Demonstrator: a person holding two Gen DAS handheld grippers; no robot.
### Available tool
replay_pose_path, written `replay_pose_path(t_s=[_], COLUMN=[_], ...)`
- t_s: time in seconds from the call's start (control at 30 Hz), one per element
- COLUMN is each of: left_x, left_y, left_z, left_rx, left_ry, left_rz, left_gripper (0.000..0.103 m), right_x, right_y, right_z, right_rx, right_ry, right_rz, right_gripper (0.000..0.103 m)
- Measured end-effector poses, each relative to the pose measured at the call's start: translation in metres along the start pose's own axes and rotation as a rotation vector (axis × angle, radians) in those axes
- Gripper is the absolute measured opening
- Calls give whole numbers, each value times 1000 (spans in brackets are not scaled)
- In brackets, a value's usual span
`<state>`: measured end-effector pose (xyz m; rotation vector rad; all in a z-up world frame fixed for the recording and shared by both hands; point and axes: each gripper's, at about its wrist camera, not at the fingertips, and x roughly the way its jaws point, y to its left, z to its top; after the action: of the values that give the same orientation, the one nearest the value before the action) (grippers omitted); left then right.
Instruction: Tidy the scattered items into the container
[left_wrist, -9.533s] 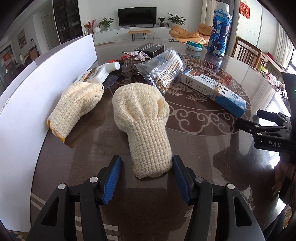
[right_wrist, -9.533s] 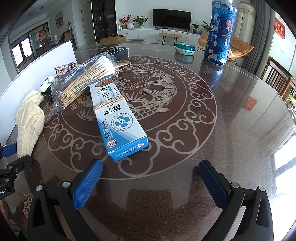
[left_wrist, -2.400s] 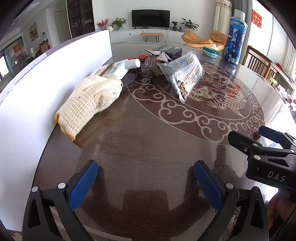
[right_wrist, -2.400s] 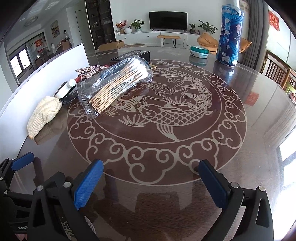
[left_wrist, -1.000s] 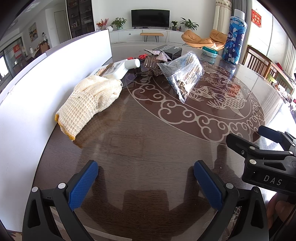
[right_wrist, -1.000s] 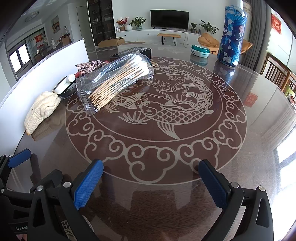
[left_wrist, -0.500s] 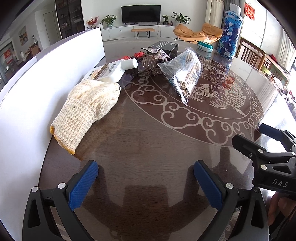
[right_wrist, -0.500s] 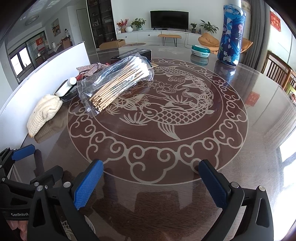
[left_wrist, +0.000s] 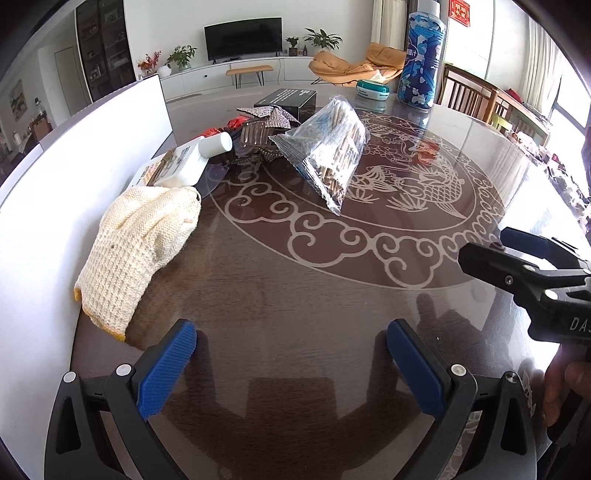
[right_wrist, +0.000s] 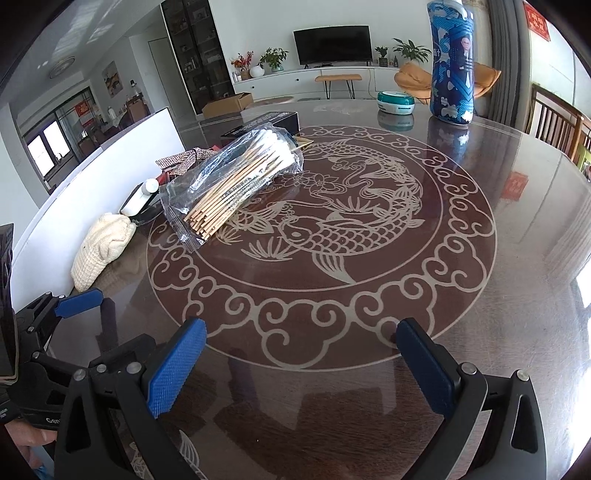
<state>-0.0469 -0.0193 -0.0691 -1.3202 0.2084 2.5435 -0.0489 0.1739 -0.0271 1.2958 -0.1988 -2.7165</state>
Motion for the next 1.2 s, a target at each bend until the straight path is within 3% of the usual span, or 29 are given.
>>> replay_pose_path(t_s=[0.13, 0.27, 0.43, 0.57, 0.7, 0.8, 0.9, 1.03, 1.2], left_x=[-10, -25, -37, -44, -47, -47, -47, -46, -42], left_y=[1, 2, -1, -2, 0, -1, 0, 0, 0], left_z=[-16, -35, -52, -63, -70, -71, -71, -70, -64], left_rx=[-15, -34, -44, -45, -35, -27, -25, -29, -38], left_ry=[-2, -19, -37, -65, -99, -106, -107, -112, -91], left_rz=[11, 24, 30, 32, 24, 19, 17, 20, 27], left_gripper=[103, 103, 103, 103, 103, 103, 103, 103, 103], right_x=[7, 17, 53, 97, 147, 171, 170, 162, 124], right_y=[-7, 6, 73, 137, 182, 203, 187, 147, 99], right_z=[17, 73, 160, 194, 193, 175, 168, 153, 119], right_rx=[17, -9, -100, -161, -219, -386, -383, -383, -387], right_ry=[37, 22, 31, 76, 196, 230, 208, 241, 220], right_rz=[10, 7, 87, 114, 122, 18, 44, -23, -55], right_gripper=[103, 103, 103, 103, 103, 103, 103, 103, 103])
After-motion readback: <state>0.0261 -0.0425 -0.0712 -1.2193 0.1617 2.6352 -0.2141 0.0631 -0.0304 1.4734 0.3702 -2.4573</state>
